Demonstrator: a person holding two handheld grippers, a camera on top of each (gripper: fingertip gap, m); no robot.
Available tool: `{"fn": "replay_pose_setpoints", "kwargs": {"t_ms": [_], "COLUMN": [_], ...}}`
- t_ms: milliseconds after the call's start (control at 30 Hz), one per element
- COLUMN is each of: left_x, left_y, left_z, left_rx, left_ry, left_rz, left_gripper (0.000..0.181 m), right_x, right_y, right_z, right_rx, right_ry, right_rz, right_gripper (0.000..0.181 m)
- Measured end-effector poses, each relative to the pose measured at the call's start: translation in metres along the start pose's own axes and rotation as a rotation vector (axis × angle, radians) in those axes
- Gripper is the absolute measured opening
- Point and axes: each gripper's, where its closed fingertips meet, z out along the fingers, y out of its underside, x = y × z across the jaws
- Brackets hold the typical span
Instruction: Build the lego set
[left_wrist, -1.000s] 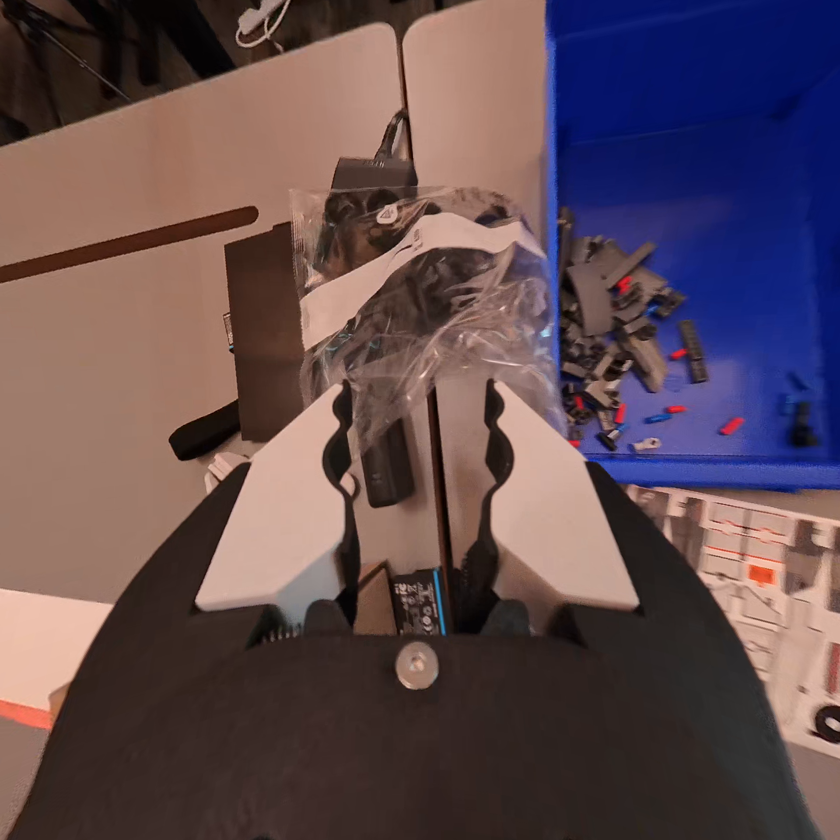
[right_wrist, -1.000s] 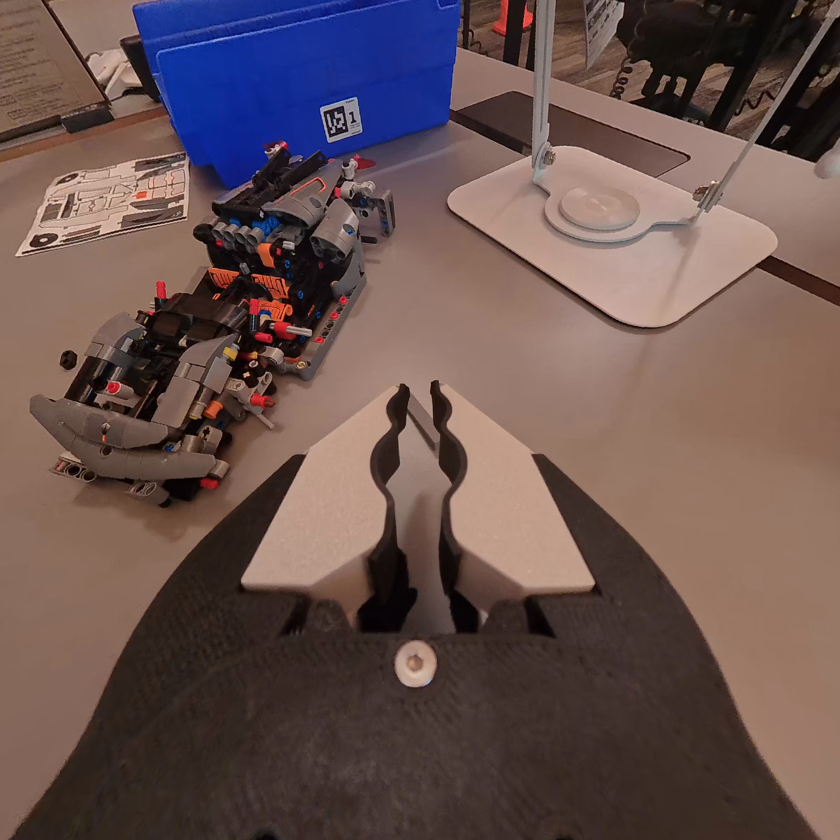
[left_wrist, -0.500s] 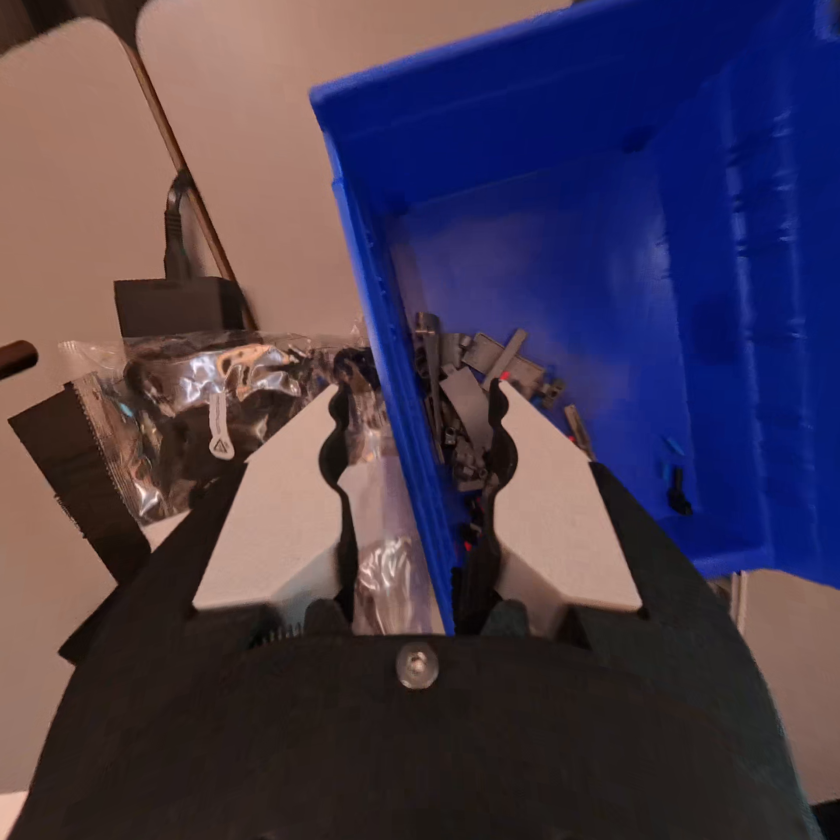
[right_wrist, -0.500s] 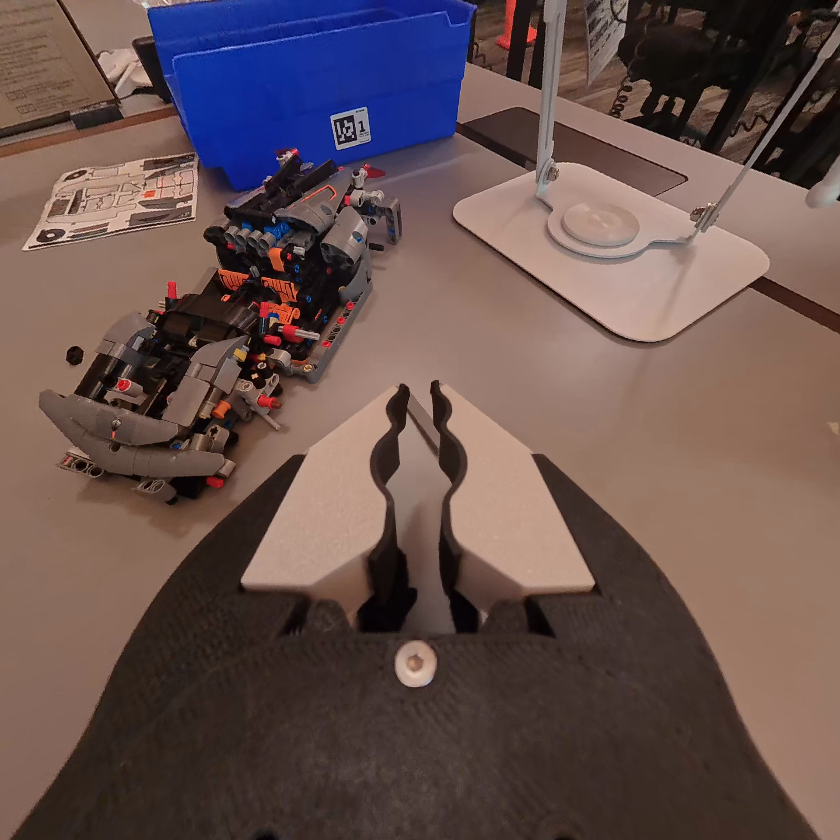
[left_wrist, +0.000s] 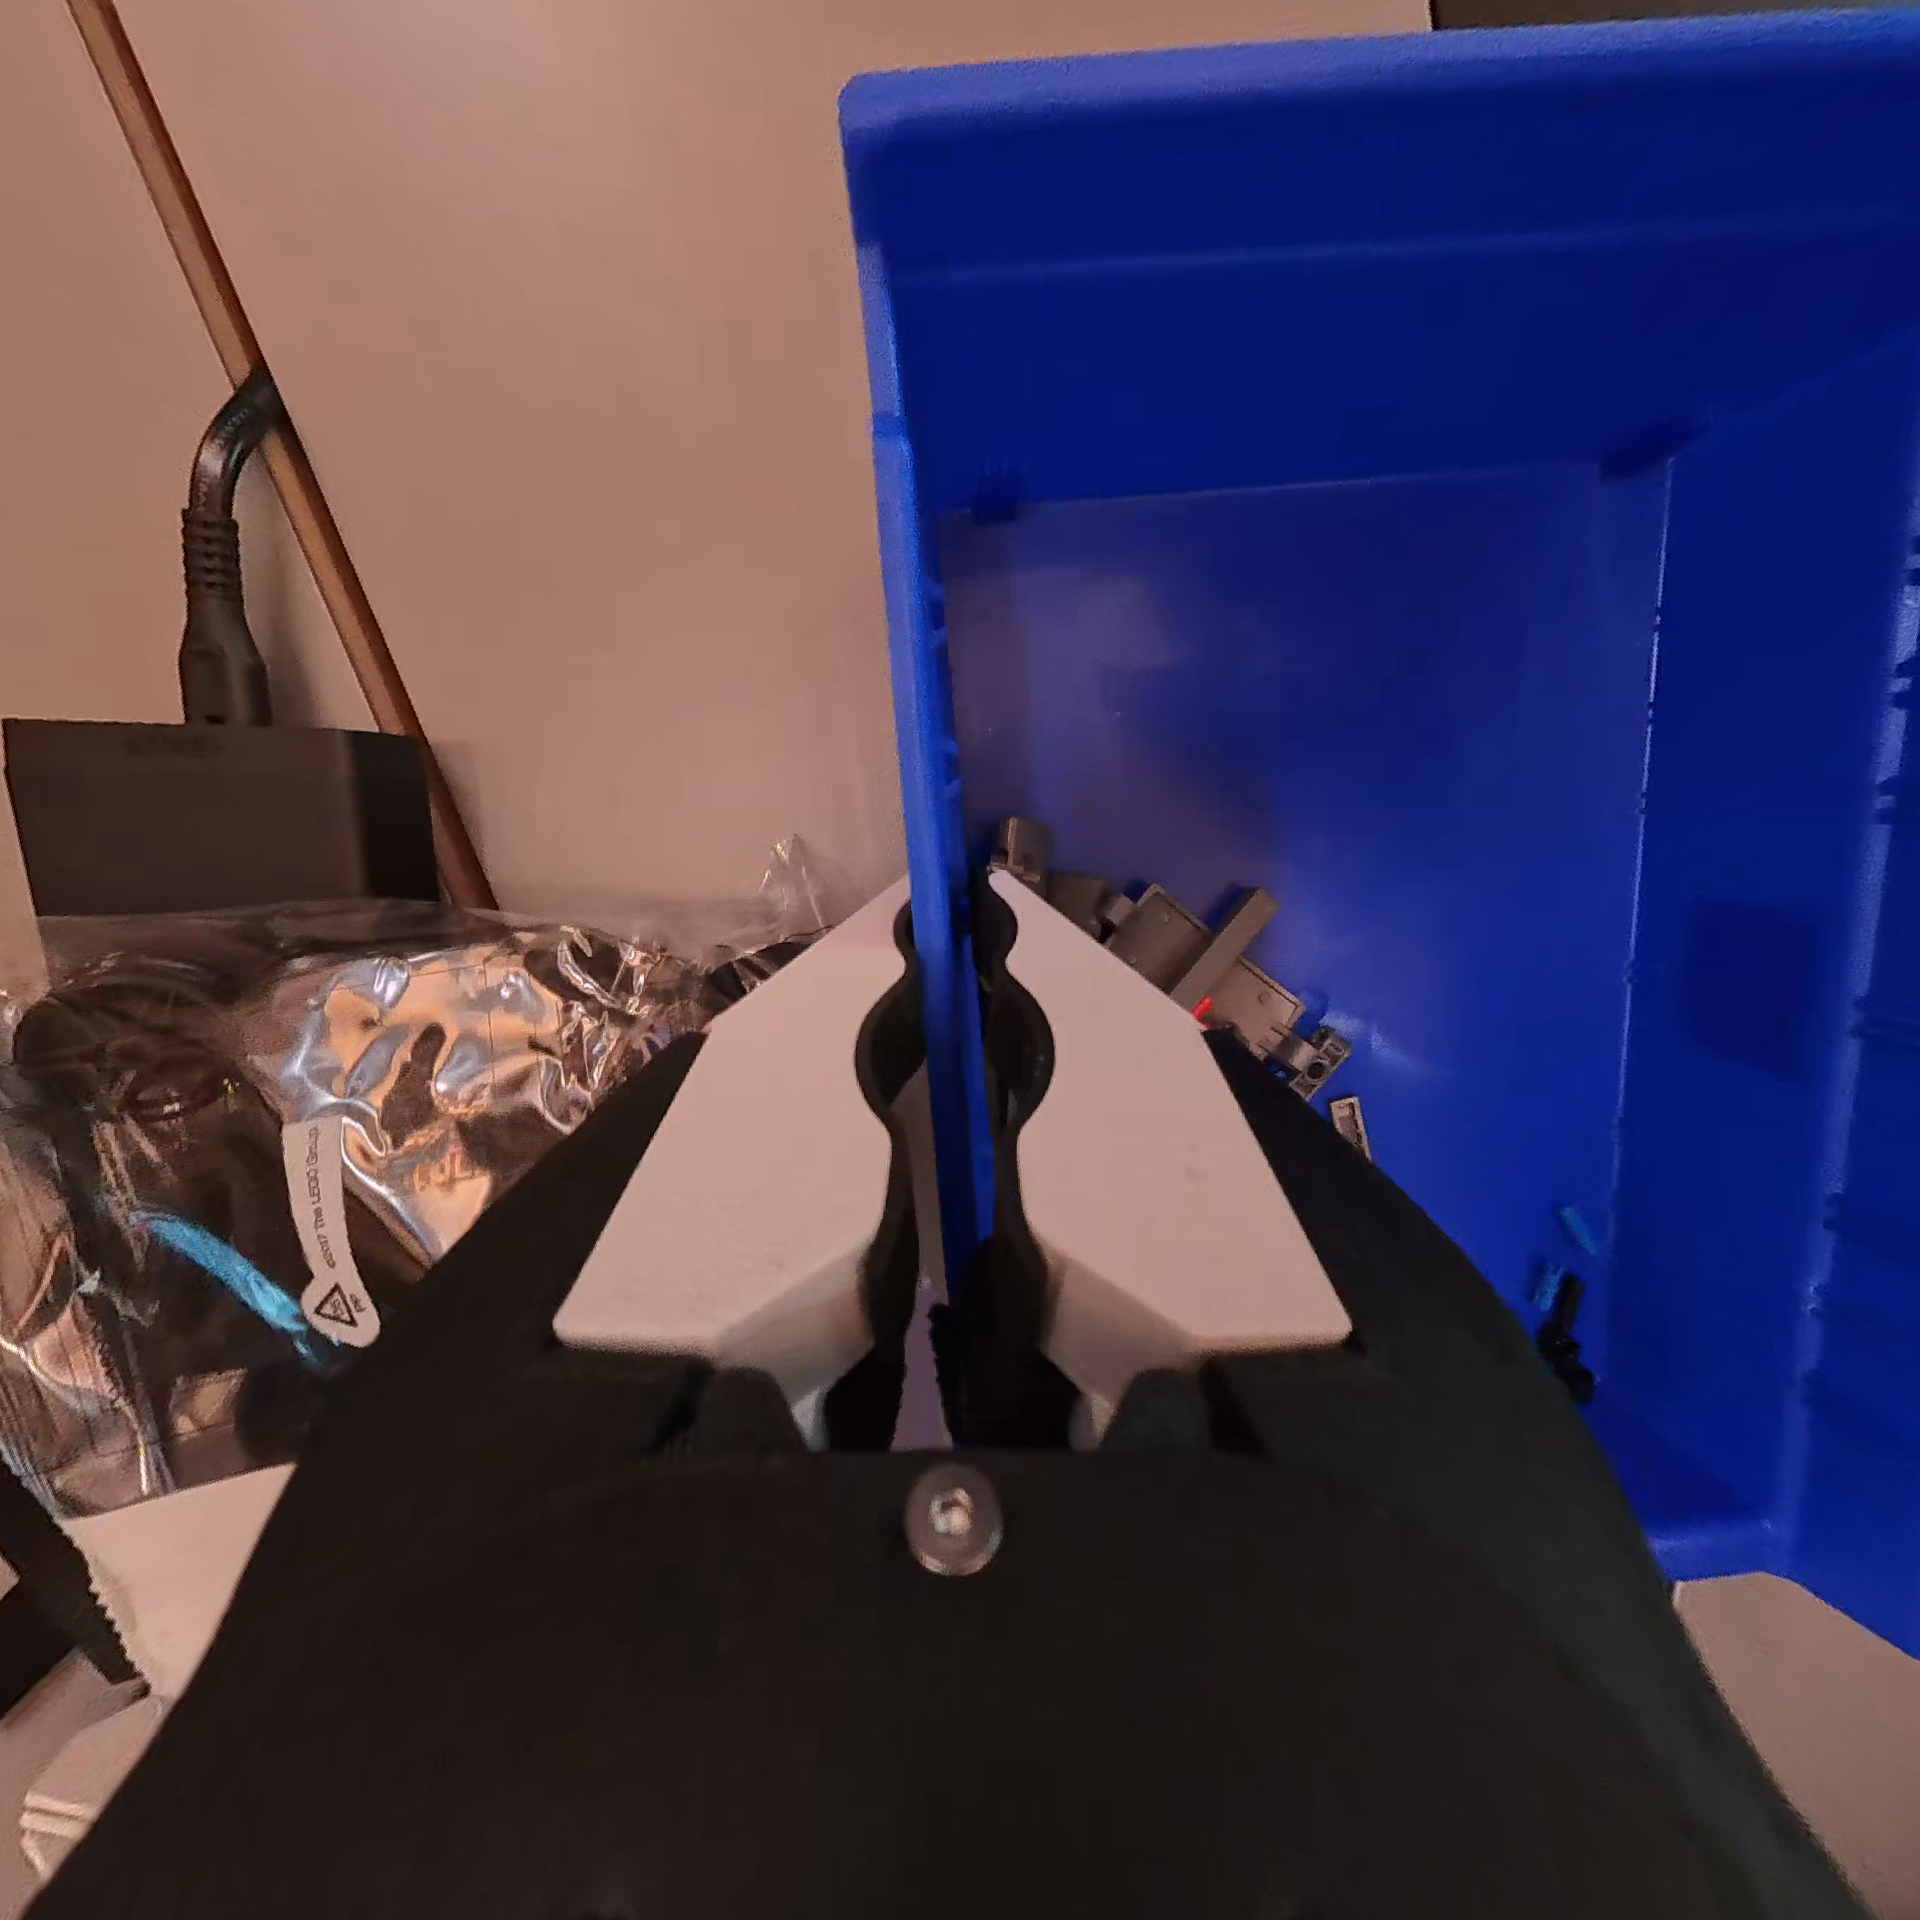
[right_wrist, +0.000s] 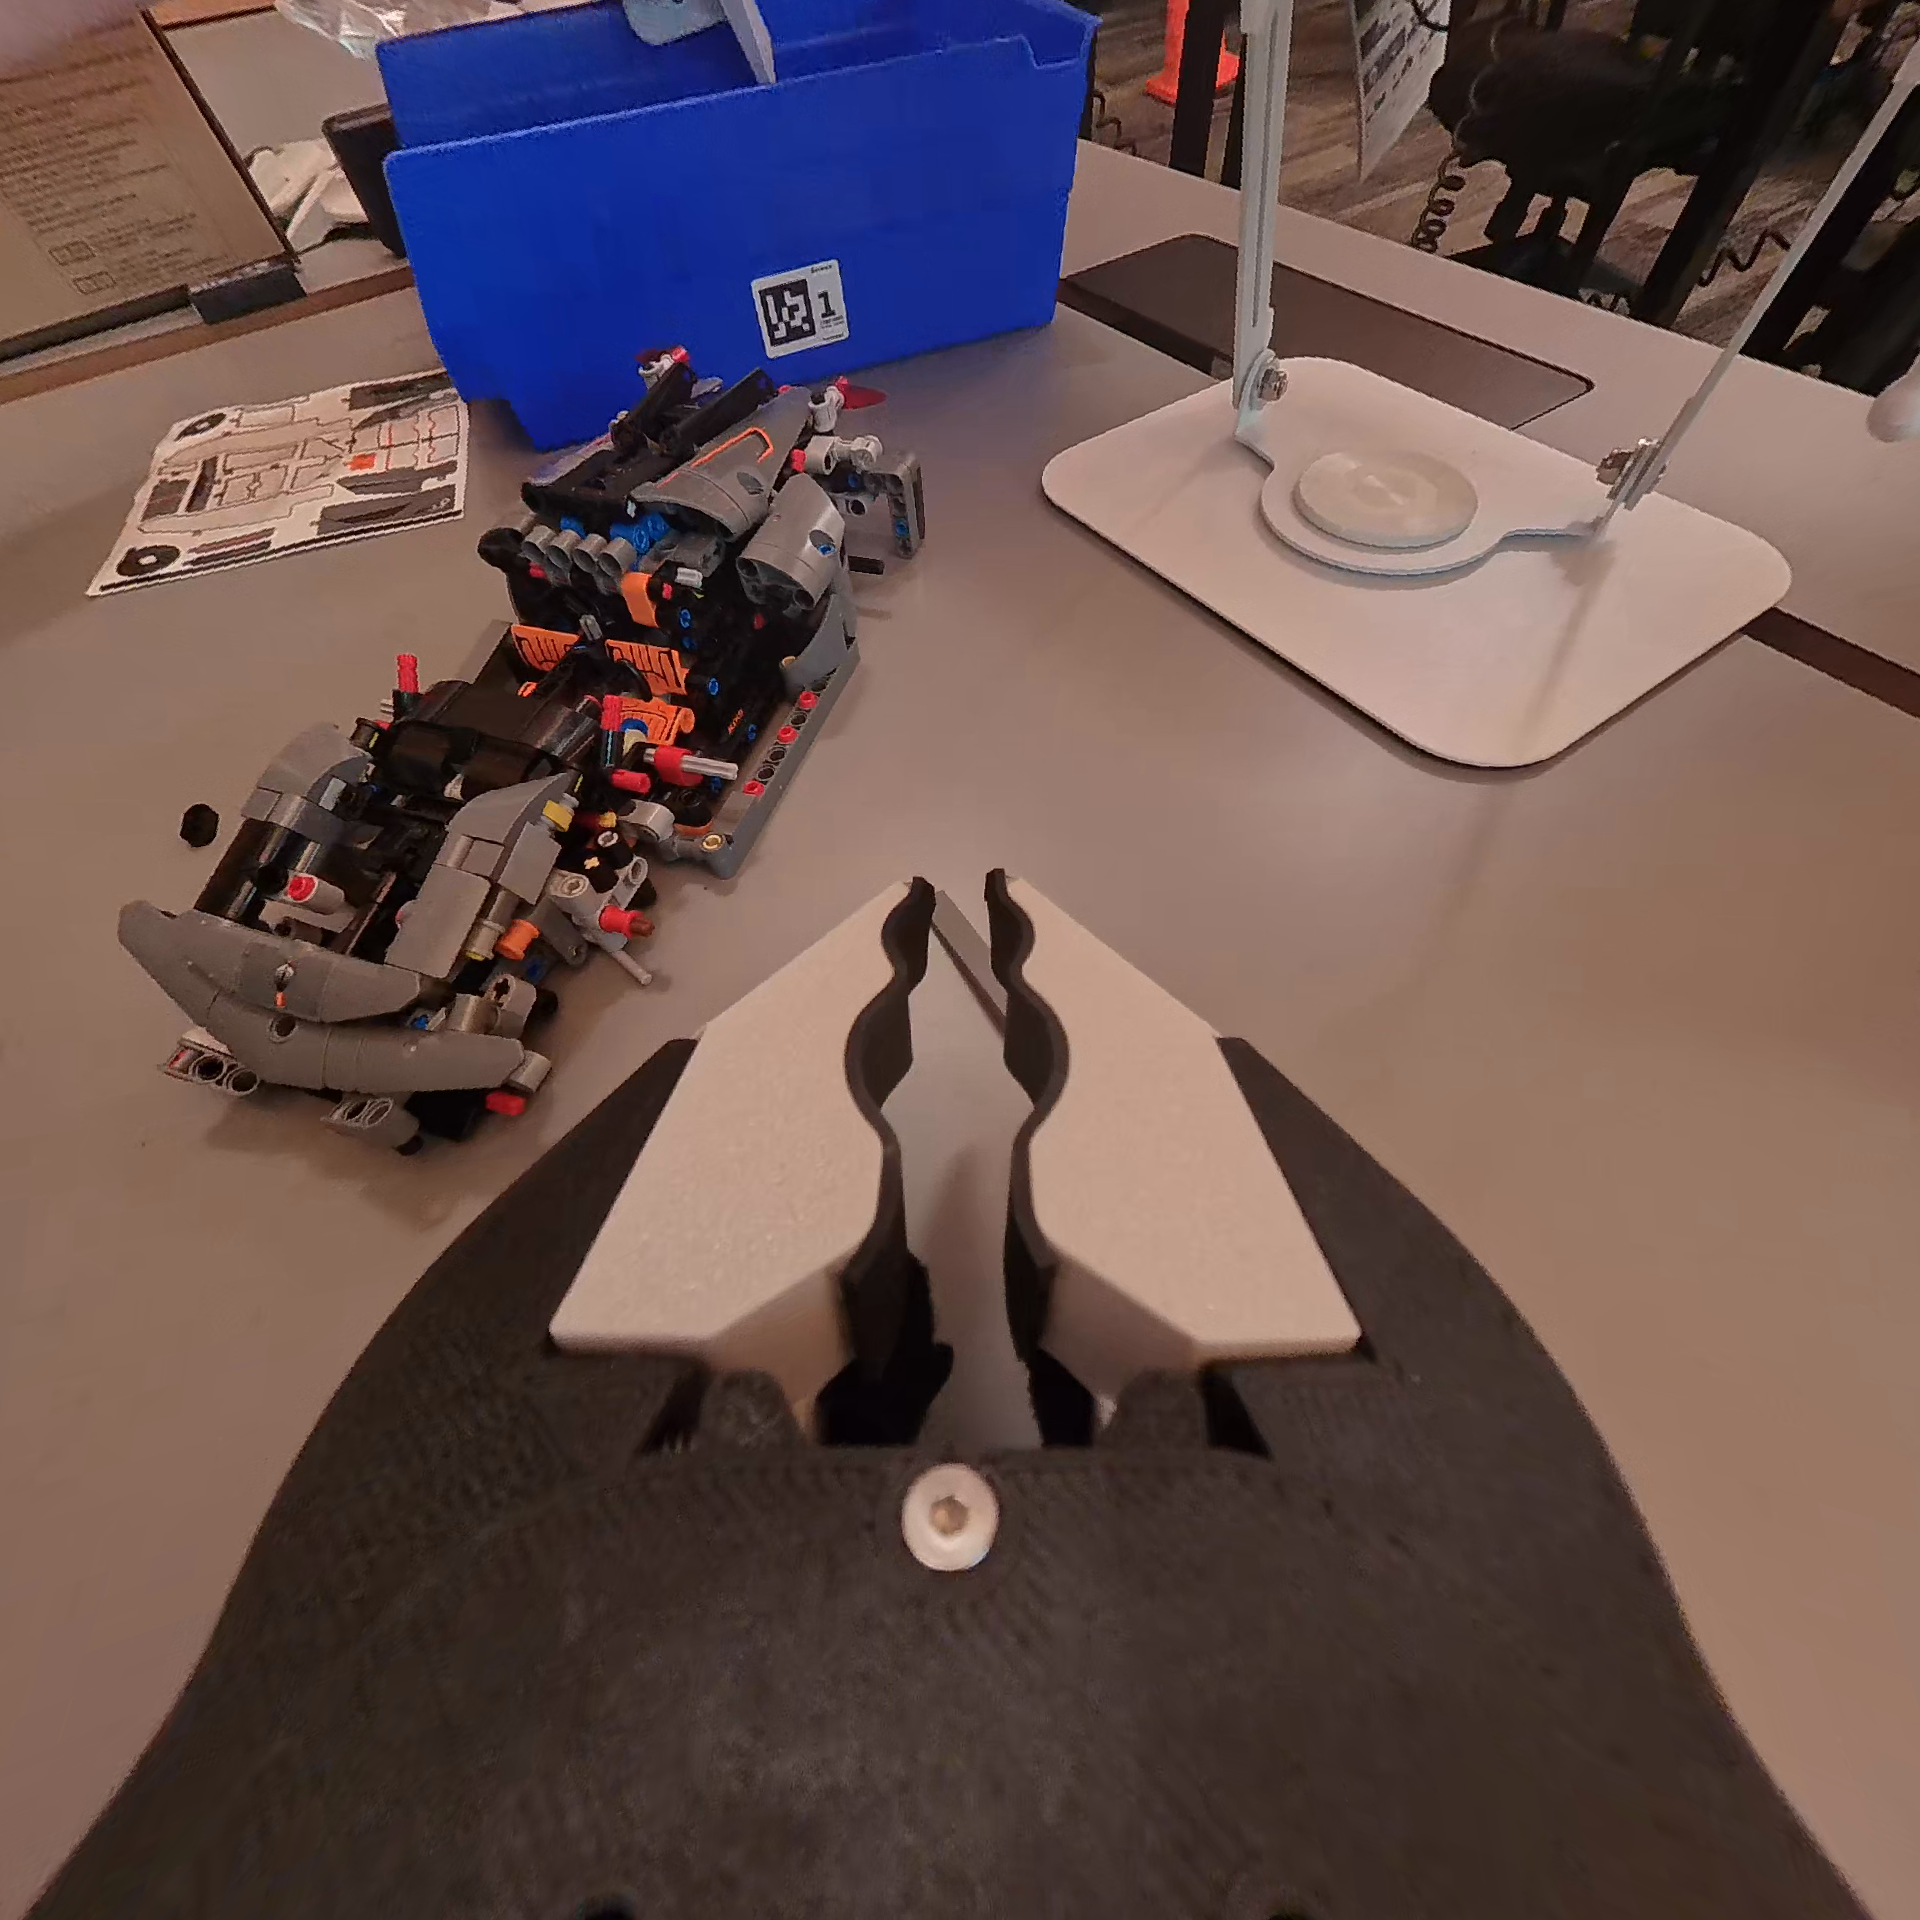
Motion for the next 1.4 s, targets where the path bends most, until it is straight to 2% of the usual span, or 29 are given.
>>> {"fn": "replay_pose_setpoints", "kwargs": {"t_ms": [133,233,300,400,500,567,767,1067,1400], "left_x": [0.004,0.013,0.025,0.032,0.036,0.03,0.026,0.032,0.015], "left_y": [0.005,0.005,0.005,0.008,0.024,0.04,0.042,0.028,0.032], "left_z": [-0.002,-0.001,0.002,0.005,0.017,0.027,0.028,0.018,-0.019], "left_rx": [-0.013,0.023,0.043,0.008,-0.155,-0.301,-0.439,-0.332,-0.248], "left_ry": [-0.006,0.069,0.148,0.19,0.205,0.161,0.17,0.209,0.149], "left_rz": [-0.064,-0.116,-0.137,-0.106,-0.048,0.03,0.127,0.085,0.014], "left_gripper": [0.002,0.004,0.019,0.035,0.036,0.02,0.014,0.012,0.011], "right_x": [0.001,0.0,-0.001,-0.003,-0.004,-0.004,-0.003,-0.002,-0.004], "right_y": [-0.004,-0.007,-0.007,-0.009,-0.012,-0.012,-0.01,-0.01,-0.013], "right_z": [-0.004,-0.005,-0.005,-0.006,-0.007,-0.008,-0.008,-0.007,-0.008], "right_rx": [0.018,0.029,0.031,0.036,0.046,0.046,0.043,0.049,0.061], "right_ry": [0.003,0.001,-0.003,-0.006,-0.008,-0.009,-0.007,-0.017,-0.021], "right_rz": [0.004,0.003,0.004,-0.002,-0.002,-0.002,0.001,0.016,0.013], "right_gripper": [0.009,0.009,0.009,0.009,0.009,0.009,0.009,0.009,0.009]}}
